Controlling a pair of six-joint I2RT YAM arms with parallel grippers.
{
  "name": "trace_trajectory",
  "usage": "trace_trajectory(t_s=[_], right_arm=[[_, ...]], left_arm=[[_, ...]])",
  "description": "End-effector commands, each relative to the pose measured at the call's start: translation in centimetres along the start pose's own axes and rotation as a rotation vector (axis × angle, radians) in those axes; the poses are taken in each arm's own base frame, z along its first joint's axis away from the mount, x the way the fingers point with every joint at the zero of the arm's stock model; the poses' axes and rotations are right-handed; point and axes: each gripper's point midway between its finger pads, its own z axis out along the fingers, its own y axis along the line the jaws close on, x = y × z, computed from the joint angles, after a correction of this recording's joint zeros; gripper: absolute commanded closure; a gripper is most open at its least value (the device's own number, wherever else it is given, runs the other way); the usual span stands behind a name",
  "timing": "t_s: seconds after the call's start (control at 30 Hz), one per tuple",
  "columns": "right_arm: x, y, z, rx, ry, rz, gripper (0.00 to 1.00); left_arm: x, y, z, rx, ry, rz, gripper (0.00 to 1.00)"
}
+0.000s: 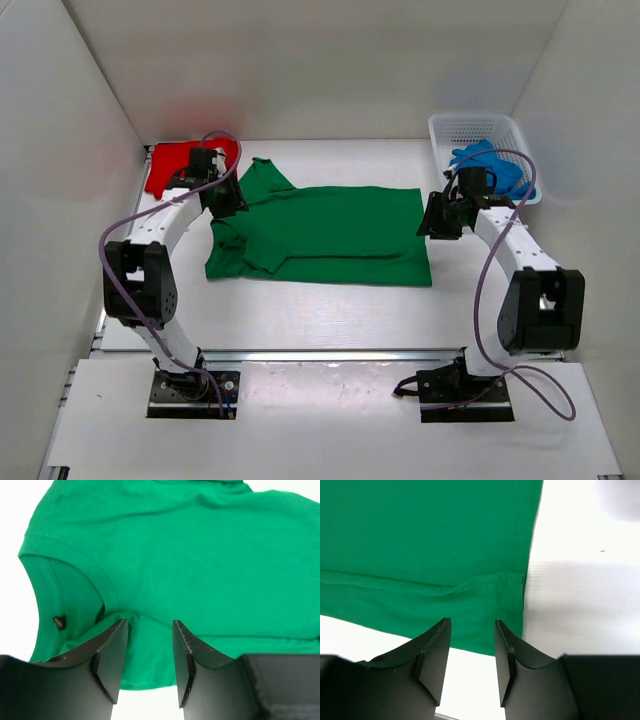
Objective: Fold and stack the t-shirts
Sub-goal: Fold the flattened tshirt in 1/3 of the way, then grap the side of the flattened tshirt furthest away from the robot with both arms
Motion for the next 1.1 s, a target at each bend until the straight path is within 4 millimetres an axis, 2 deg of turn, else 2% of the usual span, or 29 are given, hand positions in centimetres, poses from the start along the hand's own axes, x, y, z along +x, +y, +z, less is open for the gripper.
trace_trajectory(t_s=[0.0, 0.07, 0.2, 0.23, 0.3, 0.4, 0.53, 0.67, 0.7, 0.77, 0.8, 0.83, 0.9, 0.97, 1.0, 1.07], right_arm=[[-1.4, -0.2, -1.0, 0.030, -0.103, -0.038, 0.63], [-0.6, -0.7, -0.9, 0.058, -0.092, -0.051, 0.62], [2.3, -1.0, -0.1, 0.039, -0.043, -0.052, 0.62], [3.0, -0.6, 0.1, 0.015, -0.037, -0.057, 0.63], [3.7, 0.2, 0.6, -0.013, -0.030, -0.066, 0.75], [5.1, 1.6, 2.0, -0.050, 0.002, -0.092, 0.91], [5.8, 3.3, 4.2, -0.090, 0.016, -0.115, 0.95], [6.3, 3.5, 6.1, -0.095, 0.047, -0.086, 0.96], [7.0, 3.5, 6.6, -0.090, 0.081, -0.080, 0.96], [7.4, 2.6, 6.7, -0.050, 0.104, -0.063, 0.96], [8.2, 2.3, 7.0, -0.032, 0.134, -0.062, 0.96], [8.7, 2.0, 6.8, -0.017, 0.149, -0.060, 0.96], [10.7, 1.0, 6.2, 0.028, 0.212, -0.050, 0.96], [11.6, 0.5, 5.5, 0.037, 0.237, -0.037, 0.97], [12.9, 0.0, 5.4, 0.047, 0.271, -0.026, 0.97], [13.6, 0.1, 4.6, 0.036, 0.277, -0.019, 0.96]], left_arm=[[-0.5, -1.1, -2.6, 0.046, -0.072, 0.004, 0.48], [0.6, 0.0, -2.9, 0.010, -0.059, 0.014, 0.47], [5.0, 1.4, -3.0, -0.053, 0.001, 0.076, 0.46], [5.8, 1.4, -2.7, -0.062, 0.013, 0.097, 0.49], [8.0, 1.8, -2.2, -0.073, 0.046, 0.104, 0.57], [9.5, 2.0, -0.9, -0.101, 0.071, 0.120, 0.56], [10.2, 2.5, 1.0, -0.185, 0.098, 0.177, 0.53], [11.2, 3.1, 2.1, -0.243, 0.160, 0.222, 0.54], [11.9, 3.3, 2.1, -0.255, 0.195, 0.232, 0.54], [13.5, 3.7, 1.8, -0.267, 0.270, 0.246, 0.52], [14.5, 3.9, 1.6, -0.271, 0.303, 0.255, 0.52], [15.1, 4.1, 1.3, -0.279, 0.325, 0.270, 0.53], [16.2, 4.2, 0.7, -0.279, 0.352, 0.284, 0.52], [17.7, 4.4, 0.2, -0.277, 0.396, 0.296, 0.54], [18.3, 4.5, -0.2, -0.277, 0.408, 0.303, 0.54], [19.6, 4.4, -1.1, -0.264, 0.436, 0.321, 0.56]])
